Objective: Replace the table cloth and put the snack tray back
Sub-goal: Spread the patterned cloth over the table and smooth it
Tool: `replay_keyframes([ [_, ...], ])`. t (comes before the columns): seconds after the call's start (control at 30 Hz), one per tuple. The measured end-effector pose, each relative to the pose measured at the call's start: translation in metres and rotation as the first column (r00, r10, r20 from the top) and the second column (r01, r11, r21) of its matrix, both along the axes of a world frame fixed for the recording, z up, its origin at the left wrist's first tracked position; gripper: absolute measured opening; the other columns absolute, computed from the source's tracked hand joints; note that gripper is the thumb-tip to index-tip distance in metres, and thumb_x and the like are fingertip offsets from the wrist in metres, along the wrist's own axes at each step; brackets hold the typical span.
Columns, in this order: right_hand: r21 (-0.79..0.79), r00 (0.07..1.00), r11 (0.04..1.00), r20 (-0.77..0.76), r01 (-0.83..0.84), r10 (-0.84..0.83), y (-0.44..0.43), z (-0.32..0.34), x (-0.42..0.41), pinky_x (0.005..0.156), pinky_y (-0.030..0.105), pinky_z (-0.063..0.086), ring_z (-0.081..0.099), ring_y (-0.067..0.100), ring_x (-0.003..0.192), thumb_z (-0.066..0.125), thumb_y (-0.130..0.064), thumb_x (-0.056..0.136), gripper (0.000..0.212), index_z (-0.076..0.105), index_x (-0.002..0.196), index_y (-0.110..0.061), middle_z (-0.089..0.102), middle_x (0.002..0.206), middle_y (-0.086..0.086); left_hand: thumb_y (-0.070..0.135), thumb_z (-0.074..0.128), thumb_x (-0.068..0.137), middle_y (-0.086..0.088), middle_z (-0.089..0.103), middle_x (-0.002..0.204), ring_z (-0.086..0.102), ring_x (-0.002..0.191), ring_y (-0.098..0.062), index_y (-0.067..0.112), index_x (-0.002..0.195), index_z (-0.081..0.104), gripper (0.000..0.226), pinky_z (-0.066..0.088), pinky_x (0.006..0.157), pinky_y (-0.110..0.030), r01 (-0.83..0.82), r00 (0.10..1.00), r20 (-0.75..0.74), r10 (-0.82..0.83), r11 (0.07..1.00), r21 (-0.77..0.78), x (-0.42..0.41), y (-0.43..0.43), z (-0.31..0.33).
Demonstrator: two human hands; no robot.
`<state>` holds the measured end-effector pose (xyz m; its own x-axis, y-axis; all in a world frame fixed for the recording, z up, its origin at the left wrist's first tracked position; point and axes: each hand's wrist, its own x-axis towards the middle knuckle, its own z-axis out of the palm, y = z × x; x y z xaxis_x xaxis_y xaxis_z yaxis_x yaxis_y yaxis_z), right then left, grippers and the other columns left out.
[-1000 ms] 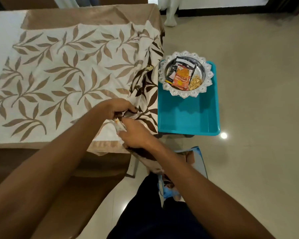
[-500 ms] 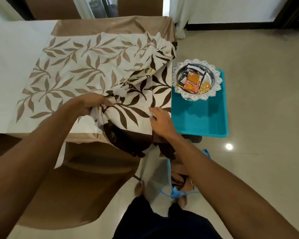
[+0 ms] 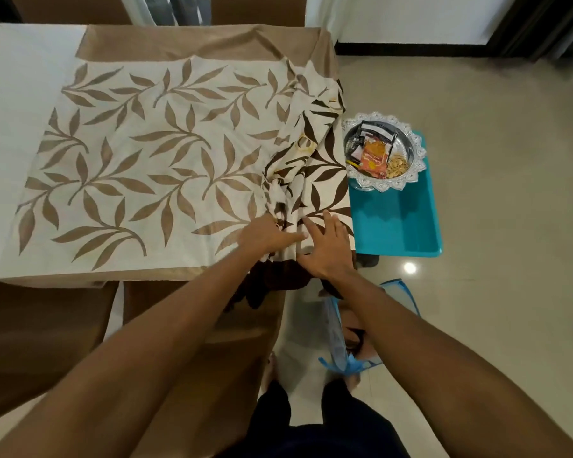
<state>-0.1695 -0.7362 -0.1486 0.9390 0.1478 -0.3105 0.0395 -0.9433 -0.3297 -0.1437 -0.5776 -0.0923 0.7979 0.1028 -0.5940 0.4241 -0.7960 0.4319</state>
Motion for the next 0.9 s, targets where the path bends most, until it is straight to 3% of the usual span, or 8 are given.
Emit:
replay_keyframes([
  [0.1,-0.018,1.000,1.000,-0.027,-0.003,0.002,0.001,-0.003,0.001,0.124,0.055,0.001,-0.010,0.035,0.156,0.053,-0.066,0.087,0.087,0.009,0.159,-0.043,-0.005,0.170,0.010,0.047,0.063,0.089,-0.014,0.053,0.141,0.051,0.129,-0.032,0.009,0.141,0.045,0.066,0.043,0.104,-0.040,0.050,0.991,0.114,-0.073,0.980,0.192,-0.005,-0.014,-0.006],
  [0.2,-0.034,0.999,0.999,-0.049,-0.016,0.014,-0.001,-0.005,0.001,0.123,0.054,-0.003,-0.013,0.034,0.155,0.052,-0.076,0.084,0.094,0.007,0.160,-0.043,-0.009,0.170,0.009,0.017,0.054,0.093,-0.011,0.061,0.125,0.057,0.119,-0.031,0.009,0.135,0.049,0.043,0.047,0.098,-0.039,-0.127,0.978,0.153,0.139,0.988,-0.086,-0.002,-0.001,-0.001],
  [0.3,-0.027,0.997,0.999,-0.072,-0.037,0.035,-0.004,-0.005,0.003,0.123,0.054,-0.004,-0.014,0.033,0.155,0.048,-0.085,0.081,0.099,0.005,0.160,-0.043,-0.011,0.170,0.008,0.006,0.052,0.087,-0.010,0.063,0.103,0.063,0.099,-0.028,0.006,0.121,0.057,0.035,0.053,0.087,-0.039,-0.508,0.845,-0.110,0.523,0.724,-0.466,0.005,0.049,0.005],
  [0.4,-0.024,0.997,0.999,-0.073,-0.031,0.029,-0.006,-0.003,0.003,0.124,0.055,-0.002,-0.013,0.033,0.156,0.041,-0.092,0.077,0.102,0.006,0.160,-0.043,-0.010,0.170,0.006,0.005,0.054,0.084,-0.012,0.067,0.092,0.065,0.080,-0.025,0.004,0.103,0.062,0.021,0.055,0.084,-0.038,-0.662,0.725,-0.299,0.621,0.507,-0.553,0.003,0.114,0.021],
  [0.5,-0.026,0.994,0.999,-0.106,-0.020,0.017,-0.006,0.002,0.006,0.125,0.054,0.000,-0.011,0.032,0.156,0.045,-0.088,0.080,0.099,0.008,0.160,-0.042,-0.009,0.170,0.007,0.010,0.052,0.088,-0.008,0.069,0.069,0.067,0.060,-0.022,0.005,0.097,0.061,0.014,0.057,0.064,-0.030,-0.709,0.659,-0.295,0.692,0.441,-0.549,0.006,0.182,0.041],
  [0.57,-0.033,0.993,0.999,-0.120,0.003,-0.007,-0.006,0.002,0.006,0.125,0.053,0.002,-0.009,0.033,0.156,0.048,-0.085,0.082,0.097,0.010,0.160,-0.042,-0.008,0.170,0.007,0.017,0.057,0.090,-0.010,0.072,0.075,0.069,0.065,-0.023,0.003,0.107,0.063,0.022,0.055,0.063,-0.033,-0.705,0.647,-0.190,0.738,0.486,-0.516,0.012,0.228,0.046],
  [0.7,-0.041,0.992,0.998,-0.118,0.048,-0.053,0.004,0.004,0.009,0.125,0.055,0.005,-0.005,0.034,0.156,0.051,-0.081,0.083,0.093,0.016,0.159,-0.040,-0.004,0.170,0.008,0.030,0.062,0.085,-0.012,0.062,0.126,0.058,0.115,-0.030,0.009,0.128,0.056,0.049,0.048,0.096,-0.039,-0.740,0.542,0.364,0.757,0.636,-0.221,0.003,0.316,0.042],
  [0.9,-0.014,0.992,0.992,-0.011,0.128,-0.128,0.009,0.004,0.008,0.120,0.054,0.027,0.025,0.036,0.149,0.054,-0.074,0.081,0.079,0.040,0.148,-0.034,0.026,0.162,0.013,0.023,0.049,0.091,-0.008,0.053,0.133,0.046,0.128,-0.030,0.022,0.122,0.056,0.032,0.038,0.101,-0.050,-0.922,0.319,0.635,0.704,0.384,0.038,-0.011,0.357,0.030],
])
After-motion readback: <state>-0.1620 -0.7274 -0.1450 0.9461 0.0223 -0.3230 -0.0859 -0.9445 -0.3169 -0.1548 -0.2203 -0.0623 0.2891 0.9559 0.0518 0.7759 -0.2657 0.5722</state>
